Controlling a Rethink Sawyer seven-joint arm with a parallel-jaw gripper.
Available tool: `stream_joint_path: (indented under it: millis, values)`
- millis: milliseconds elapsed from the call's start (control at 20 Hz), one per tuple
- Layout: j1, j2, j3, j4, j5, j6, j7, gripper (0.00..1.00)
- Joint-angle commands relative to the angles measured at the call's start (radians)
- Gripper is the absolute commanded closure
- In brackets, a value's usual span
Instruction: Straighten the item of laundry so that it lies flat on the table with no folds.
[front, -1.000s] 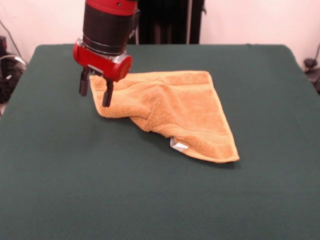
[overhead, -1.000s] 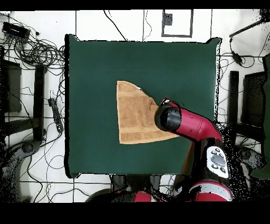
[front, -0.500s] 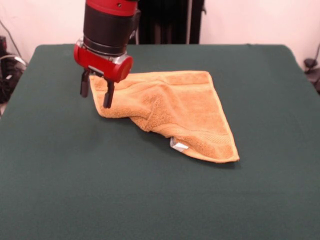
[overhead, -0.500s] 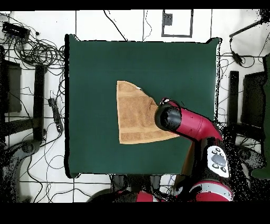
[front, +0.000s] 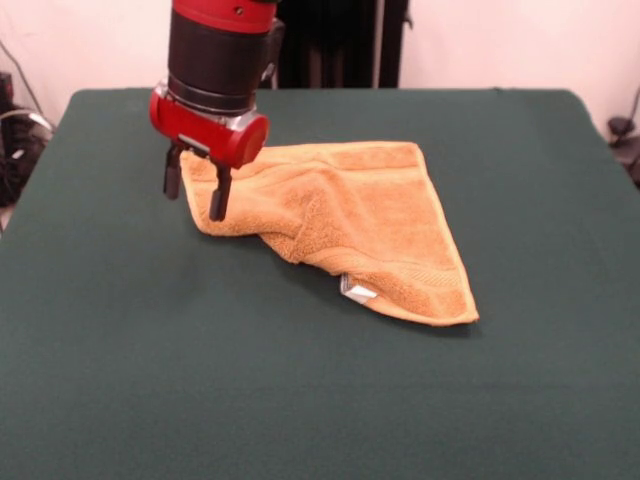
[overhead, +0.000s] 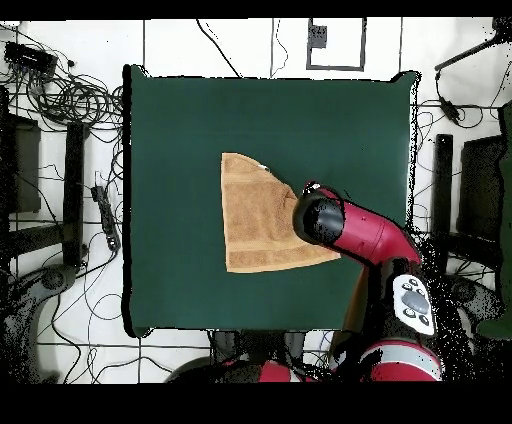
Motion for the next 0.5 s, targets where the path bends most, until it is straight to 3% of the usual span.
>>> stream_joint_path:
  millis: [50,500]
  values:
    - [0.048,0.043,0.106,-0.058,0.085,0.128,0.173,0.0]
    - [0.075,0.052,0.077,-0.079,0.101,0.143,0.169,0.0]
